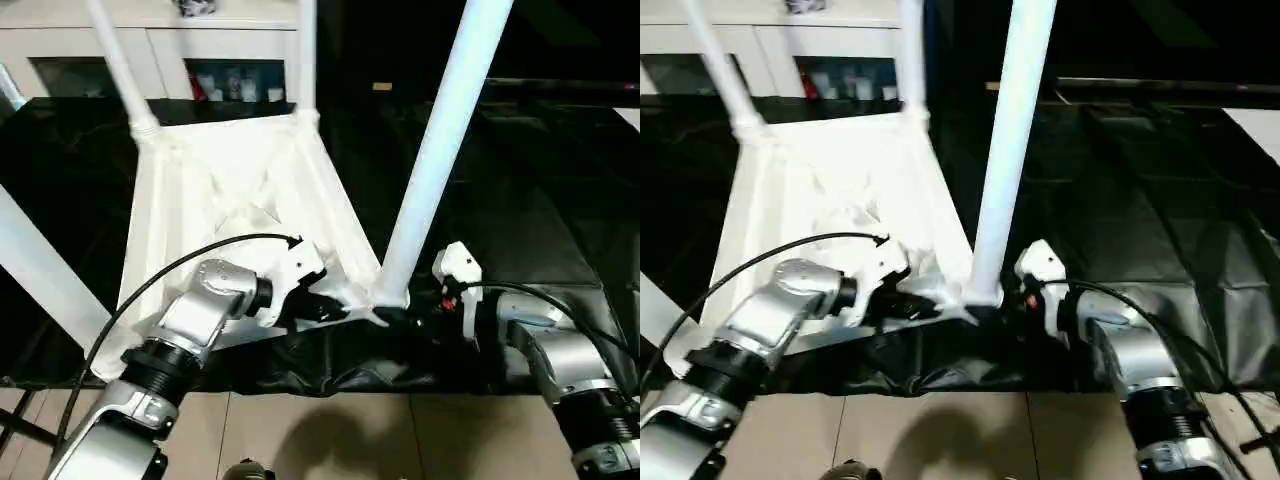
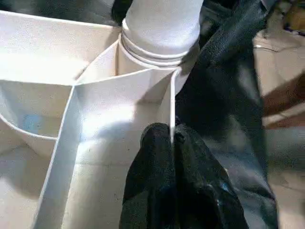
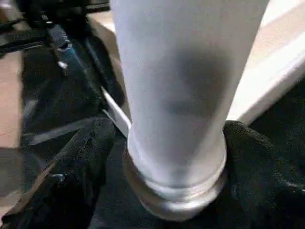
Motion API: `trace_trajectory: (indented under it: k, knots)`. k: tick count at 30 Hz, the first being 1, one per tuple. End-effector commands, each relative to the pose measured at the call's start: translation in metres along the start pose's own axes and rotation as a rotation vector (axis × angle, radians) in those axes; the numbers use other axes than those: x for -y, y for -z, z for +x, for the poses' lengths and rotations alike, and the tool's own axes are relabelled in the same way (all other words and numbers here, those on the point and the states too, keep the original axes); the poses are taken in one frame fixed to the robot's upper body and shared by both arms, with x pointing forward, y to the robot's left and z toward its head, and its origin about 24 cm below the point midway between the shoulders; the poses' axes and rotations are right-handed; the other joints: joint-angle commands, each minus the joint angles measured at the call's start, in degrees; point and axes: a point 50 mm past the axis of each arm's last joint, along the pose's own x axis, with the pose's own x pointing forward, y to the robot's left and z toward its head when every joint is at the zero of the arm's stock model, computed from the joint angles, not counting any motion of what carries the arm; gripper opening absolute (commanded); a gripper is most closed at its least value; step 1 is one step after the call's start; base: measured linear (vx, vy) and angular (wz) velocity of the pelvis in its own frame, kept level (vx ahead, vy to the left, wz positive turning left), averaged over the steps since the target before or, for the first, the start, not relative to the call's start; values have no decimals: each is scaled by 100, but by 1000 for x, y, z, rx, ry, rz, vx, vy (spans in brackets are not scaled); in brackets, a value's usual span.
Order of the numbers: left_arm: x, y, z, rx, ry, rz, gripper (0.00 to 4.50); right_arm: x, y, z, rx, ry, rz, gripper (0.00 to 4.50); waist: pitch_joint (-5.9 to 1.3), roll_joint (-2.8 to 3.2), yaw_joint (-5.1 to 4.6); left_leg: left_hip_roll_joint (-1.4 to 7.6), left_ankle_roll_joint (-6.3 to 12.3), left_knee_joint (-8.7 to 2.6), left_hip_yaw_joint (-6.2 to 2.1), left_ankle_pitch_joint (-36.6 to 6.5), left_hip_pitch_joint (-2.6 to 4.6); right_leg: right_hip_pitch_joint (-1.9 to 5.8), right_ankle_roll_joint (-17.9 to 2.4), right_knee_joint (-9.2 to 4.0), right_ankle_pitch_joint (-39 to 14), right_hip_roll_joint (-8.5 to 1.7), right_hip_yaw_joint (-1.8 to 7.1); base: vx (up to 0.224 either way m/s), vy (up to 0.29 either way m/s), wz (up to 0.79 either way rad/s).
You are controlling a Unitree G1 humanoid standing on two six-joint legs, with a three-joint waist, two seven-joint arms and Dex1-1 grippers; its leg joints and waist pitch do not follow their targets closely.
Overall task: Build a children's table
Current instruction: Rotate leg to tighten
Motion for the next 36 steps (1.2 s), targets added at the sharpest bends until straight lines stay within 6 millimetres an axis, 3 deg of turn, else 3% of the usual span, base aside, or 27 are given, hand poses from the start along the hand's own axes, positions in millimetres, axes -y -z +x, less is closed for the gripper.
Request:
trace_trajectory:
  k: [1, 7, 13, 21, 24, 30, 36]
  knots:
    - [9, -21, 8, 58, 100, 86, 0, -13, 3, 8, -27, -124, 9, 377, -397, -58, -18, 193, 354, -346, -58, -1158, 82, 279, -1179, -433, -1261, -388, 264, 0, 0, 0]
    - [10, -20, 7, 53, 110, 84, 0, -14, 5, 8, -48, -144, 3, 321, -389, -65, 13, 188, 258, -356, -64, -1266, 87, 270, -1115, -455, -1480, -400, 264, 0, 0, 0]
    - [10, -18, 5, 42, 116, 83, 0, -16, 6, 4, -73, -184, -4, 272, -399, -75, 19, 182, 290, -348, -67, -1161, 70, 286, -1092, -441, -1391, -395, 261, 0, 0, 0]
    - [5, -17, 7, 34, 53, 71, 0, -18, 6, 8, -39, -173, 19, 262, -403, -59, 23, 181, 287, -341, -67, -1173, 73, 280, -1104, -446, -1412, -397, 257, 0, 0, 0]
    - [-2, -22, 12, 67, -52, 41, 0, -13, 3, 13, 20, -93, 39, 262, -397, -59, 26, 184, 256, -343, -67, -1242, 91, 267, -1121, -457, -1449, -396, 256, 0, 0, 0]
    - [-13, -34, 26, 135, -253, -36, 0, 10, 2, 26, 99, 247, 113, 261, -385, -84, -121, 139, 91, -371, -95, -1310, 44, 297, -934, -500, -1869, -406, 225, 0, 0, 0]
    - [-16, -43, 39, 167, -419, -78, 0, 17, 2, 43, 139, 481, 208, 261, -419, -77, -259, 119, 255, -328, -77, -961, 14, 314, -1056, -461, -1247, -373, 234, 0, 0, 0]
